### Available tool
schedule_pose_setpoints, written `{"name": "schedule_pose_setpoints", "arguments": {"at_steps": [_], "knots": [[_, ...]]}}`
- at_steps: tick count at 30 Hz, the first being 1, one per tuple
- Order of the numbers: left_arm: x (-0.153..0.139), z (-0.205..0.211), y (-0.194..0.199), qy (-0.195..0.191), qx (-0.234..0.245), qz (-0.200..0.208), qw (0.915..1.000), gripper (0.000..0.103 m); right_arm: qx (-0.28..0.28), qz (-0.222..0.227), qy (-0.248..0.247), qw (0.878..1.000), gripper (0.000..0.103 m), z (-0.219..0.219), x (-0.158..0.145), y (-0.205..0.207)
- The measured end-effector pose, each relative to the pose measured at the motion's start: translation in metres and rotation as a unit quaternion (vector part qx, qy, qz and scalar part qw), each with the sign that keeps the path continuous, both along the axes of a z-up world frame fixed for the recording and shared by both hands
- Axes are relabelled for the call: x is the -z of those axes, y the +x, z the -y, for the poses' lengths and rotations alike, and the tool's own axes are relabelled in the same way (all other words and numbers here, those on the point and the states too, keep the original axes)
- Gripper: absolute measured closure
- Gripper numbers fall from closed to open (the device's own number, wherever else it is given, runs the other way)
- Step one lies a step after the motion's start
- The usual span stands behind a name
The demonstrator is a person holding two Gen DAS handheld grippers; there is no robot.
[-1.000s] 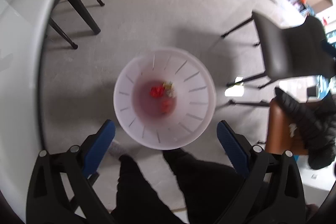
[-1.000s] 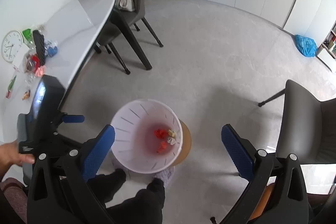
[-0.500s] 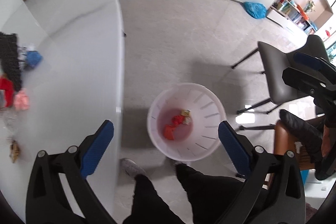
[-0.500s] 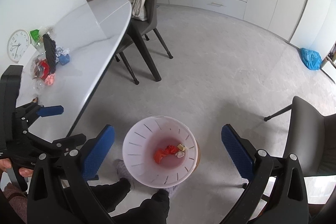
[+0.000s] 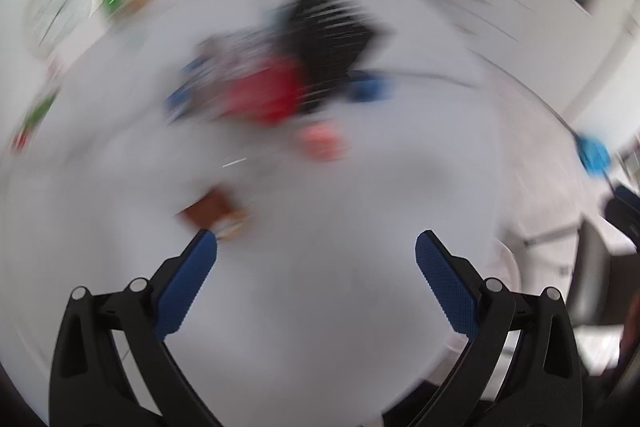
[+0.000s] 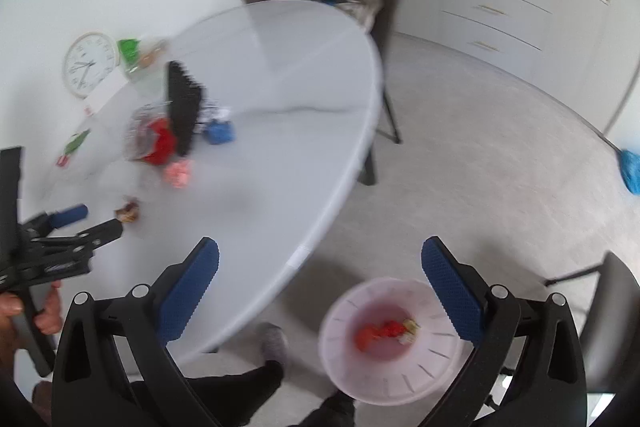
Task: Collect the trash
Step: 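Grasp the brown wrapper with the left gripper while the right grasps the pink paper ball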
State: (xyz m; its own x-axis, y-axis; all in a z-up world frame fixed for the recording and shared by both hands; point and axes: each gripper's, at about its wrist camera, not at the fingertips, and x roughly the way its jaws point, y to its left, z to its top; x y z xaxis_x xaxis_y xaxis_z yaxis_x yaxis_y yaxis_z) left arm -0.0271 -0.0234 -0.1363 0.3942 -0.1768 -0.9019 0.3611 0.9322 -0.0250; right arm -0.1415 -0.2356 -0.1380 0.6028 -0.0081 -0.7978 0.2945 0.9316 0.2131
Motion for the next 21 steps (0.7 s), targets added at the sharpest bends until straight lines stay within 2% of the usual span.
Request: {"name": "schedule_pose_setpoints", "arguments": {"at_steps": [3, 5, 8, 15, 18, 21], "knots": [[0.025, -0.041, 0.022, -0.021, -0.096, -0.029, 0.9947, 0.008, -0.029, 0.002, 0.003, 1.0, 0.002, -0.024, -0.002, 0.025], [0.039, -0.06, 0.036, -0.045, -0.157, -0.049, 0.9854, 0.01, -0.048, 0.002, 0.006, 0.999, 0.002, -0.039, -0.002, 0.039], [0.057, -0.069, 0.052, -0.061, -0.203, -0.072, 0.9747, 0.013, -0.066, 0.001, 0.009, 0.998, 0.002, -0.053, -0.002, 0.05], [0.082, -0.069, 0.067, -0.057, -0.251, -0.096, 0.9615, 0.03, -0.092, -0.002, 0.004, 0.996, 0.002, -0.064, -0.007, 0.06], [0.083, -0.069, 0.07, -0.042, -0.257, -0.083, 0.9619, 0.04, -0.095, -0.006, 0.007, 0.995, 0.002, -0.063, -0.006, 0.059], [0.083, -0.069, 0.074, -0.031, -0.247, -0.077, 0.9655, 0.055, -0.1, -0.012, 0.009, 0.995, 0.002, -0.063, -0.003, 0.062]]}}
